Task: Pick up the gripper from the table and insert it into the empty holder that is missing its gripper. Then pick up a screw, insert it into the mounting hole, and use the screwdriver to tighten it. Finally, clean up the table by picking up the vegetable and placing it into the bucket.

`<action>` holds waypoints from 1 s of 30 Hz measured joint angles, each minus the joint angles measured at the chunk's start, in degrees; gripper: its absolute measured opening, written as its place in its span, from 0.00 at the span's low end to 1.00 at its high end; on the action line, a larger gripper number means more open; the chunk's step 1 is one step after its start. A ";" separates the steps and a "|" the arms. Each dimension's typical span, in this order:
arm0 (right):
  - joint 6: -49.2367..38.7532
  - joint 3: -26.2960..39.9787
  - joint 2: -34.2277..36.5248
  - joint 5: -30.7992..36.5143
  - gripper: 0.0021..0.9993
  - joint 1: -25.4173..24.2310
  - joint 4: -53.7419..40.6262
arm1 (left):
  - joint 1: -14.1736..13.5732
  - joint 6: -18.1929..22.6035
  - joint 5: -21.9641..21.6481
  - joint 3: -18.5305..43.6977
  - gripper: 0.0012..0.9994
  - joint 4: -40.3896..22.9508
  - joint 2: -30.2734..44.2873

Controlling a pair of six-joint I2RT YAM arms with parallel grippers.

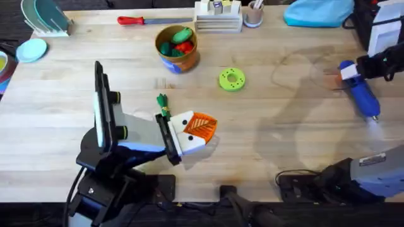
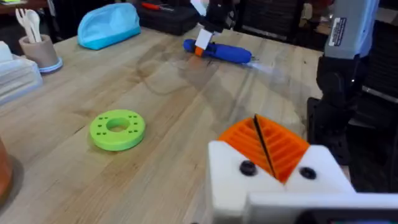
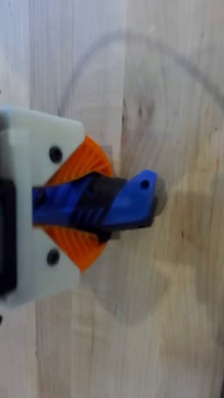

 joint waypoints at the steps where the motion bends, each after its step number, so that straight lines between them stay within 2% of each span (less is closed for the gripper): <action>1: 0.08 0.02 0.15 0.26 0.21 -0.02 0.28 | 0.00 0.00 0.00 0.00 0.01 0.00 0.00; 3: -0.02 0.21 0.32 0.80 0.06 -0.06 0.68 | 0.00 0.00 0.00 0.00 0.01 0.00 0.00; 5: 0.28 0.47 0.48 1.15 0.01 -0.22 0.74 | 0.00 0.00 0.00 0.00 0.01 0.00 -0.01; 12: 2.20 1.77 0.48 2.31 0.02 -0.11 -0.03 | 0.00 0.00 0.00 0.00 0.01 0.00 -0.01; 18: 11.16 5.51 -0.67 2.65 0.02 0.10 -0.88 | 0.00 0.00 0.00 0.00 0.01 0.00 0.00; 23: 15.36 5.66 -8.58 0.99 0.02 2.06 -1.42 | 0.00 0.00 0.00 0.00 0.01 0.00 0.00; 30: 19.21 6.21 -21.18 -7.17 0.02 7.44 -0.63 | 0.00 0.00 0.00 0.00 0.01 0.00 -0.02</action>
